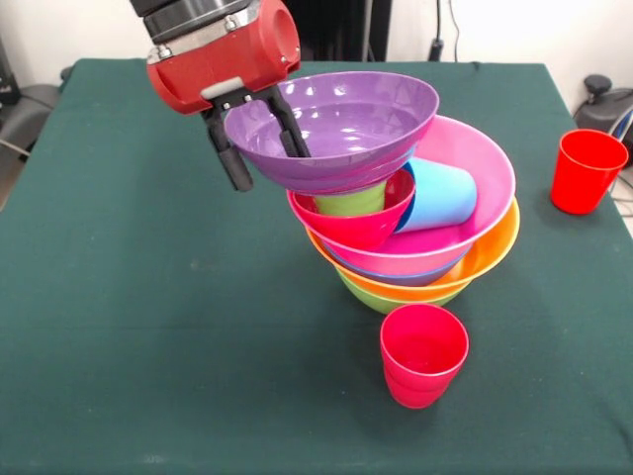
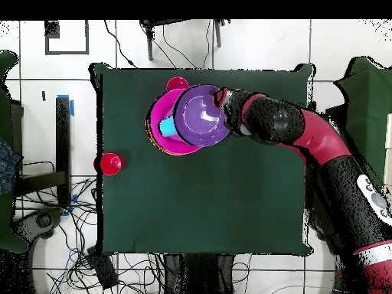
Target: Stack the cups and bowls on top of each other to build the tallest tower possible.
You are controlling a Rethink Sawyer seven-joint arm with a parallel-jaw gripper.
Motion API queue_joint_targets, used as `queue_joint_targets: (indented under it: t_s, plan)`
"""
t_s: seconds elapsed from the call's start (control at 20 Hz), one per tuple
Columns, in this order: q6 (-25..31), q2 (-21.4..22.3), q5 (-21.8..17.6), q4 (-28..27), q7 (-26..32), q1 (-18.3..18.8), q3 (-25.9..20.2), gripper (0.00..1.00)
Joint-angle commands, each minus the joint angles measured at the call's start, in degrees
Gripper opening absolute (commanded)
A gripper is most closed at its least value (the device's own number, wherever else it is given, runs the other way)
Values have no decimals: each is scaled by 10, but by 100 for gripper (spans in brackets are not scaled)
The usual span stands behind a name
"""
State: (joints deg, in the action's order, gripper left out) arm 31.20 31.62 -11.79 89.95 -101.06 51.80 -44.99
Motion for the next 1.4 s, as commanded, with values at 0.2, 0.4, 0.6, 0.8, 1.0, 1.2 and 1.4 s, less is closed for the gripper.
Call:
queue_joint_targets:
  t_s: [0.2,0.4,0.6,0.8,1.0,1.2,1.4]
  plan:
    - [53,2,-3,-29,-8,-22,36,100]
    - [51,5,-3,-26,-10,-23,36,100]
    - [53,5,-4,-27,-9,-24,36,100]
    - [61,8,-4,-30,-4,-24,36,100]
    - [72,12,-1,-31,-2,-23,34,100]
    - [82,13,4,-29,1,-22,31,100]
    - [91,19,9,-28,0,-20,29,100]
